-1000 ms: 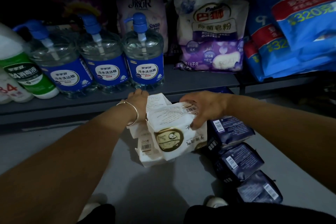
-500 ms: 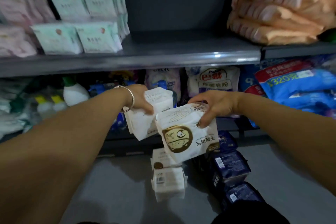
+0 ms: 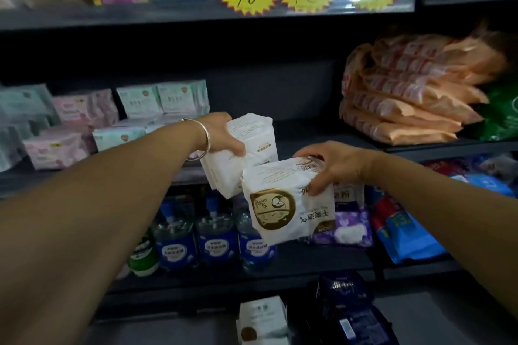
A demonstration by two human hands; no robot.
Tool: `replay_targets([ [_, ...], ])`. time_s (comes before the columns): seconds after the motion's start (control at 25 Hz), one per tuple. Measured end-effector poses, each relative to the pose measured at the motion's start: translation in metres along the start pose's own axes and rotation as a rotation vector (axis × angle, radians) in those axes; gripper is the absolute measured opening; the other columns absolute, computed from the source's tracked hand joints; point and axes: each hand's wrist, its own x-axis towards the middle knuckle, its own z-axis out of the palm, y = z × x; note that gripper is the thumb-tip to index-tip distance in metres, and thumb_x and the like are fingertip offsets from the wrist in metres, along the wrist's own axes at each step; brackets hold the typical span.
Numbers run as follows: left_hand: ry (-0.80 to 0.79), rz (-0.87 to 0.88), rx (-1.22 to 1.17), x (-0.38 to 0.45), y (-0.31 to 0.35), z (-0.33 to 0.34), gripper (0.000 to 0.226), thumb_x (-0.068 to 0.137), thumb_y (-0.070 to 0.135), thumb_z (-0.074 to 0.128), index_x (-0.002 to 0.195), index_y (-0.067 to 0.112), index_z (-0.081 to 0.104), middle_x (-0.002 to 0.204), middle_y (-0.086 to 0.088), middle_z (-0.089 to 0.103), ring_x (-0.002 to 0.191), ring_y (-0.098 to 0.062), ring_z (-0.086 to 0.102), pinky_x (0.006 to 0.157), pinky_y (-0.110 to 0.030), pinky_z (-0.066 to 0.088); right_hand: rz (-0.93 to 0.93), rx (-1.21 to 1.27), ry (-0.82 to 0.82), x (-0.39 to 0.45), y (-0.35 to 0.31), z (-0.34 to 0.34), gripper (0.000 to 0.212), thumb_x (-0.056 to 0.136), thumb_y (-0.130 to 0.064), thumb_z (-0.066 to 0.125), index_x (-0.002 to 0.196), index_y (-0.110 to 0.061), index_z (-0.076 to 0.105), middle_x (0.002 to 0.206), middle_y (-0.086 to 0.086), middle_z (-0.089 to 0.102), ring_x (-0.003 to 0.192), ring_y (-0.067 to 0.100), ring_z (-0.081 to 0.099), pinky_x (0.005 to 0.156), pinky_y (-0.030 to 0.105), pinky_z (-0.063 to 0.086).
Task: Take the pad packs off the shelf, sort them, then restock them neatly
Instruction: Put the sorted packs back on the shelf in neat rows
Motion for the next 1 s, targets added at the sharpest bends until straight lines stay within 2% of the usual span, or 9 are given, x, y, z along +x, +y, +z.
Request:
replay_targets([
  [0.08, 0.053, 0.028, 0.015, 0.024, 0.001, -0.008, 0.060, 0.065, 0.038, 0.077, 0.115, 0.018, 0.051, 0.109, -0.002, 0.059, 0.097, -0.022, 0.058, 0.082, -0.035, 0.051, -0.010, 0.035, 0.049, 0.017, 0.000, -0.011, 0.056, 0.068, -0.006, 0.079, 0.118, -0.020, 0.059, 0.105, 0.002, 0.068, 0.094, 0.018, 0.066, 0.083, 0.035, 0.056],
  [0.28, 0.185, 0.052, 0.031, 0.079, -0.004, -0.022, 0.066, 0.065, 0.038, 0.076, 0.120, 0.015, 0.048, 0.115, -0.005, 0.053, 0.100, -0.023, 0.053, 0.075, -0.032, 0.045, -0.042, 0.086, 0.130, 0.066, 0.000, -0.037, 0.051, 0.068, 0.001, 0.077, 0.116, -0.009, 0.061, 0.104, 0.008, 0.069, 0.096, 0.020, 0.066, 0.079, 0.028, 0.055],
  [0.44, 0.244, 0.035, 0.039, 0.112, -0.011, -0.026, 0.081, 0.068, 0.037, 0.075, 0.136, 0.012, 0.038, 0.125, -0.009, 0.047, 0.112, -0.027, 0.048, 0.082, -0.033, 0.044, -0.022, 0.097, 0.165, 0.100, 0.004, -0.057, 0.055, 0.068, -0.002, 0.078, 0.119, -0.011, 0.060, 0.106, 0.007, 0.069, 0.099, 0.021, 0.066, 0.086, 0.032, 0.054],
  [0.56, 0.278, 0.033, 0.060, 0.129, -0.016, -0.026, 0.083, 0.069, 0.037, 0.075, 0.138, 0.011, 0.036, 0.128, -0.011, 0.046, 0.116, -0.028, 0.046, 0.088, -0.035, 0.044, -0.001, 0.104, 0.171, 0.120, 0.006, -0.066, 0.063, 0.068, -0.003, 0.079, 0.126, -0.010, 0.056, 0.109, 0.007, 0.067, 0.101, 0.022, 0.065, 0.092, 0.035, 0.053],
  [0.64, 0.290, 0.032, 0.071, 0.141, -0.019, -0.028, 0.083, 0.069, 0.038, 0.075, 0.137, 0.010, 0.037, 0.129, -0.012, 0.046, 0.117, -0.029, 0.045, 0.089, -0.034, 0.043, 0.009, 0.107, 0.173, 0.130, 0.006, -0.071, 0.060, 0.069, -0.003, 0.078, 0.125, -0.009, 0.057, 0.108, 0.007, 0.068, 0.100, 0.021, 0.065, 0.092, 0.035, 0.053],
  [0.8, 0.274, 0.018, 0.046, 0.168, -0.027, -0.032, 0.074, 0.070, 0.041, 0.074, 0.129, 0.010, 0.043, 0.124, -0.010, 0.053, 0.103, -0.025, 0.050, 0.075, -0.029, 0.042, 0.035, 0.078, 0.184, 0.151, 0.007, -0.087, 0.051, 0.069, -0.005, 0.078, 0.117, -0.011, 0.062, 0.102, 0.005, 0.070, 0.094, 0.019, 0.068, 0.085, 0.032, 0.055],
  [1.0, 0.257, -0.066, -0.055, 0.205, -0.040, -0.034, 0.077, 0.071, 0.044, 0.074, 0.132, 0.009, 0.042, 0.127, -0.010, 0.052, 0.103, -0.025, 0.053, 0.076, -0.028, 0.042, 0.082, 0.111, 0.261, 0.177, 0.014, -0.100, 0.045, 0.069, -0.007, 0.079, 0.111, -0.012, 0.064, 0.098, 0.007, 0.072, 0.091, 0.022, 0.069, 0.085, 0.036, 0.056],
])
